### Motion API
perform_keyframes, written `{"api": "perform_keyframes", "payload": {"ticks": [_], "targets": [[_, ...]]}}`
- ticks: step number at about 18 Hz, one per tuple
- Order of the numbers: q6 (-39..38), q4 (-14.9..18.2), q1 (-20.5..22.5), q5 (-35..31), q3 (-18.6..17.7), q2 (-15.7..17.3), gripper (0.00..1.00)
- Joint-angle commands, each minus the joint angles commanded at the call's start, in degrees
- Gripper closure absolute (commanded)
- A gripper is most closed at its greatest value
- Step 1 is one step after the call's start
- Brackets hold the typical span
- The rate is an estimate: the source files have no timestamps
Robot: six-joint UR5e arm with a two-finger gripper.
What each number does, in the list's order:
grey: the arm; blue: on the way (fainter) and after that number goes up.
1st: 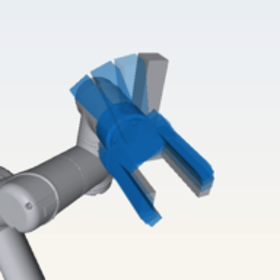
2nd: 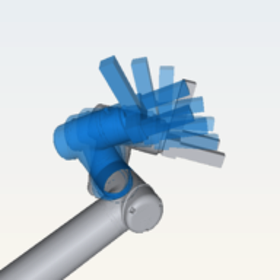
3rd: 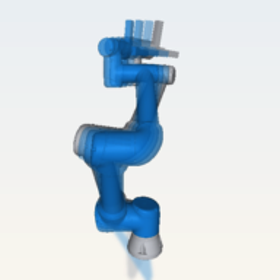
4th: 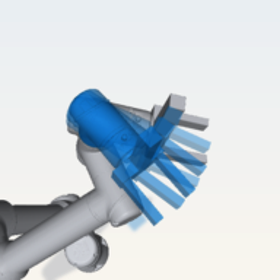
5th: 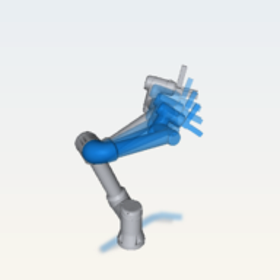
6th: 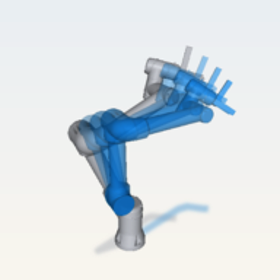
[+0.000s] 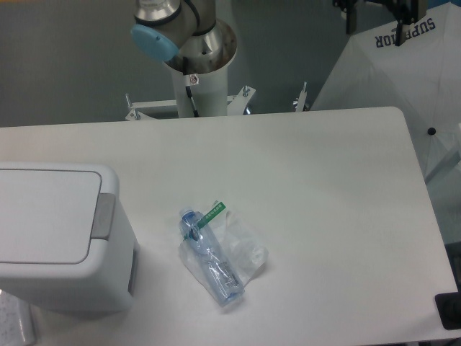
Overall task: Open the trash can
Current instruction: 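Move the open gripper down toward the white trash can lid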
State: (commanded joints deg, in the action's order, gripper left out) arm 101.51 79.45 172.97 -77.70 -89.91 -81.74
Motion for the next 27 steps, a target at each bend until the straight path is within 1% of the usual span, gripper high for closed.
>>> {"api": "perform_keyframes", "payload": {"ticks": [2, 4, 6, 7, 8, 11, 12, 13, 14, 15, 17, 19, 21, 22, 23, 25, 27], "targets": [[0.00, -0.17, -0.96, 0.00, 0.00, -0.09, 0.00], [-0.44, -0.18, -2.63, -0.35, 0.79, -0.61, 0.00], [-5.33, -0.09, -3.78, 0.08, 0.79, -0.70, 0.00], [-9.62, -0.17, -5.09, 0.35, 0.70, -0.88, 0.00], [-14.71, -0.26, -7.28, 1.48, 0.88, -1.58, 0.00], [-35.70, -1.93, -11.94, 7.36, 3.42, -5.00, 0.00], [-42.30, -3.41, -12.91, 9.04, 3.78, -5.79, 0.00], [-48.02, -5.69, -14.23, 10.36, 4.13, -6.67, 0.00], [-53.04, -8.15, -15.89, 11.50, 4.13, -7.55, 0.00], [-58.39, -9.83, -17.91, 12.30, 4.13, -8.34, 0.00], [-68.07, -11.16, -21.52, 12.92, 4.22, -9.58, 0.00], [-72.93, -11.51, -24.42, 13.27, 4.13, -10.72, 0.00], [-75.14, -11.69, -25.84, 13.79, 4.13, -11.34, 0.00], [-76.63, -12.39, -26.80, 14.76, 4.04, -11.86, 0.00], [-78.29, -13.70, -27.94, 16.07, 3.96, -12.30, 0.00], [-82.42, -17.99, -29.79, 18.97, 3.52, -13.79, 0.00], [-88.13, -21.87, -31.64, 19.86, 3.52, -15.46, 0.00]]}}
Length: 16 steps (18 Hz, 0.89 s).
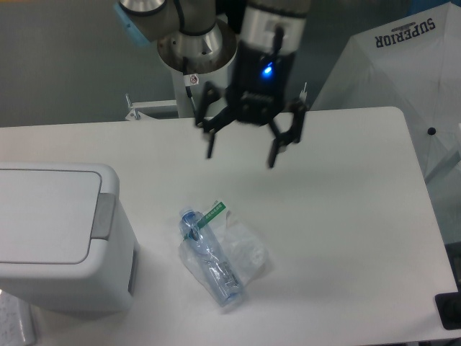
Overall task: Open the trash can
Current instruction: 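Move the open gripper down toward the white trash can lid, then lower the gripper finger onto the lid's raised edge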
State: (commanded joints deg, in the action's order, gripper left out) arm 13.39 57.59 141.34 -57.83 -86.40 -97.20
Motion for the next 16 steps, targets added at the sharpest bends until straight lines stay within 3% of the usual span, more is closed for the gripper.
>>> {"api": "perform_keyframes", "payload": {"ticks": [5, 16], "targets": [[-6.70, -3.97, -3.87, 0.09, -0.17, -3.08, 0.00], [-8.29, -6.08, -8.18, -0.44, -2.28, -5.10, 0.00]]}}
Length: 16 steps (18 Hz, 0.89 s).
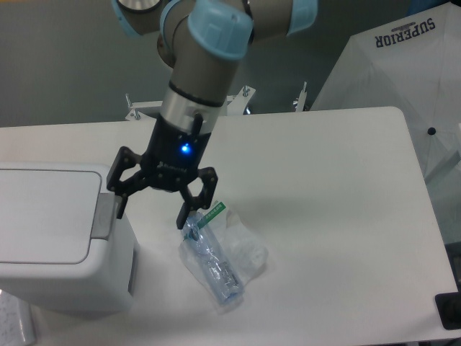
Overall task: Open the trash can
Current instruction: 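Lower the gripper finger onto the lid's raised edge, then press the gripper against the lid edge to flip it open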
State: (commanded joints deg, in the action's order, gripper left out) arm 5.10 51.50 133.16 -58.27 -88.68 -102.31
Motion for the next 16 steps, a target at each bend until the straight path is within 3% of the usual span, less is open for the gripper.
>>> {"api": "perform_keyframes", "payload": {"ticks": [16], "targets": [[0.44, -0.53, -0.27, -0.26, -1.50, 0.09, 0.00]]}}
